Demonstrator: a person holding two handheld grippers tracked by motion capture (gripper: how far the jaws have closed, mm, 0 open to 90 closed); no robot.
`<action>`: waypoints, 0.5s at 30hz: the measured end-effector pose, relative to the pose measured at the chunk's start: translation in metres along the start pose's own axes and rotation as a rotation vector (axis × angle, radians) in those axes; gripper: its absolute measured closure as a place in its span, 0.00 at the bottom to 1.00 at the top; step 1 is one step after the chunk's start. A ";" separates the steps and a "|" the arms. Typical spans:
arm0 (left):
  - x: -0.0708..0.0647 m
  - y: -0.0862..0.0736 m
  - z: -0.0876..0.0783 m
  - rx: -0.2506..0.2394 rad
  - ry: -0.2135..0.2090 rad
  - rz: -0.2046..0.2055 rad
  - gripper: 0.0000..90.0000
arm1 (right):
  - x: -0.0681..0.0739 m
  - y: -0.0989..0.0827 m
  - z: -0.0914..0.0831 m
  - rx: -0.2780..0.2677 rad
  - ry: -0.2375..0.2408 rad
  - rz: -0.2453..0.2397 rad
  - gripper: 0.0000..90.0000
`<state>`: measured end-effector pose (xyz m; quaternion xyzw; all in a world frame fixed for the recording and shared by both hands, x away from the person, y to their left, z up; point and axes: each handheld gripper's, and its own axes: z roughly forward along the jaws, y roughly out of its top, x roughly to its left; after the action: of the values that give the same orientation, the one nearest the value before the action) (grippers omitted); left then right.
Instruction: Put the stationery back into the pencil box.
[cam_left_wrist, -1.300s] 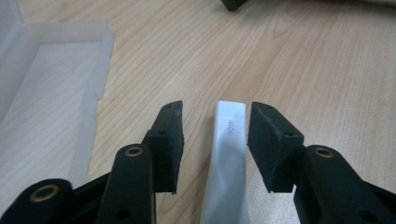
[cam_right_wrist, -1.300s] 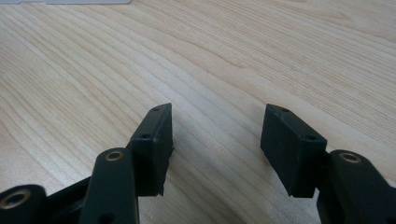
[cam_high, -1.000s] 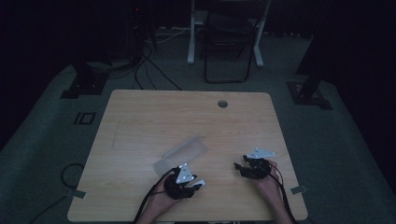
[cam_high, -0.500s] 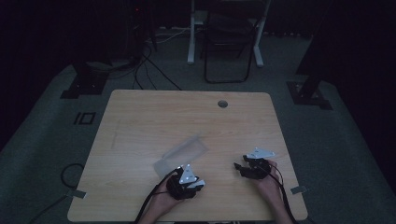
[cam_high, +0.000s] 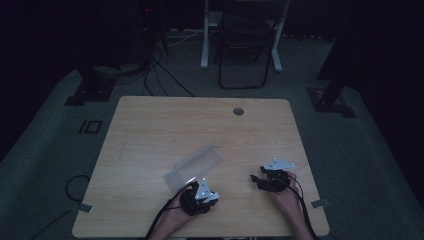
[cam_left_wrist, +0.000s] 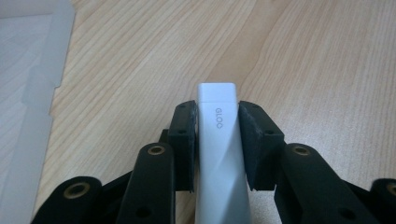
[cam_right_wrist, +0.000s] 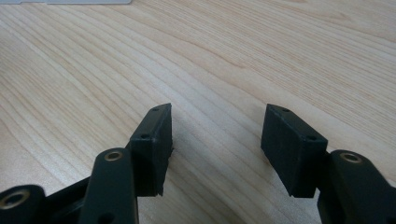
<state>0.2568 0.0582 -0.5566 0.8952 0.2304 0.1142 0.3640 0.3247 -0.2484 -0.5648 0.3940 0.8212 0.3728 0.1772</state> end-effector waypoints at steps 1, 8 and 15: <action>0.000 0.000 0.000 0.000 0.000 0.000 0.76 | 0.000 0.000 0.000 0.000 0.000 -0.001 0.48; 0.001 0.001 0.000 0.003 0.000 -0.004 0.78 | 0.000 0.000 0.000 0.000 0.001 -0.001 0.48; 0.003 0.001 0.000 0.011 -0.004 -0.015 0.79 | 0.000 0.000 0.000 0.000 0.001 -0.002 0.48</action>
<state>0.2598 0.0589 -0.5556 0.8957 0.2368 0.1085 0.3603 0.3246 -0.2483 -0.5648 0.3931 0.8216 0.3728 0.1771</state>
